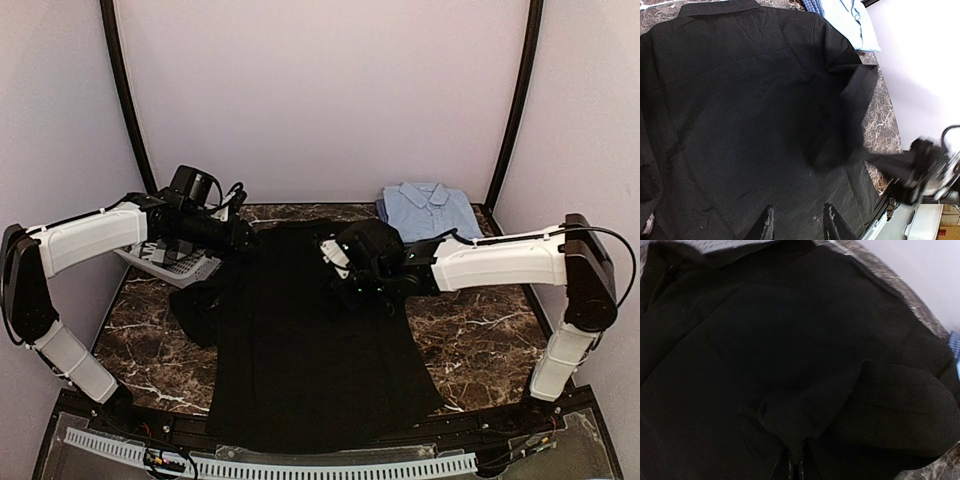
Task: Fold and stack the long sleeve shirts
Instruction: Place the sleeve at the center of the board.
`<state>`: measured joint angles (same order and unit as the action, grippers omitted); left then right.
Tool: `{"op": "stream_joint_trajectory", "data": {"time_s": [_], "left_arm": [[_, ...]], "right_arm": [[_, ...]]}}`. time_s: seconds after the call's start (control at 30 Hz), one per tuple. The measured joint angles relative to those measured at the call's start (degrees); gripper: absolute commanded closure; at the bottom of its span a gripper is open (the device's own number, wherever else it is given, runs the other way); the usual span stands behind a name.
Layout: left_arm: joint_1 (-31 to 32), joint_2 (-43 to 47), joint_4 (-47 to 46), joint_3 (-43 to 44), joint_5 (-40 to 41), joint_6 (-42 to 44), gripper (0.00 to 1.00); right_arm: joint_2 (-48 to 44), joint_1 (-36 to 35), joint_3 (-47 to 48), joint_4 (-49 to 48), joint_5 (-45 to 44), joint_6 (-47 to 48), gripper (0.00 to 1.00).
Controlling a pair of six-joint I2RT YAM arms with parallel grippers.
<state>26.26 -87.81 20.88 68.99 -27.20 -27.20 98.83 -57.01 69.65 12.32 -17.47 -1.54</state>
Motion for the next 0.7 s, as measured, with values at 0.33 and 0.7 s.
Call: {"op": "stream_joint_trajectory", "data": {"time_s": [0.33,0.7], "left_arm": [[0.0,0.0,0.0,-1.2,-0.4,0.0,0.67],[1.6,0.0,-0.5,-1.5,-3.0,-0.1,0.59]], "right_arm": [[2.0,-7.7,-0.3,3.0,7.1,-1.7,0.91],[-7.8,-4.8,-4.1,6.7,6.6,-8.9,0.4]]}}
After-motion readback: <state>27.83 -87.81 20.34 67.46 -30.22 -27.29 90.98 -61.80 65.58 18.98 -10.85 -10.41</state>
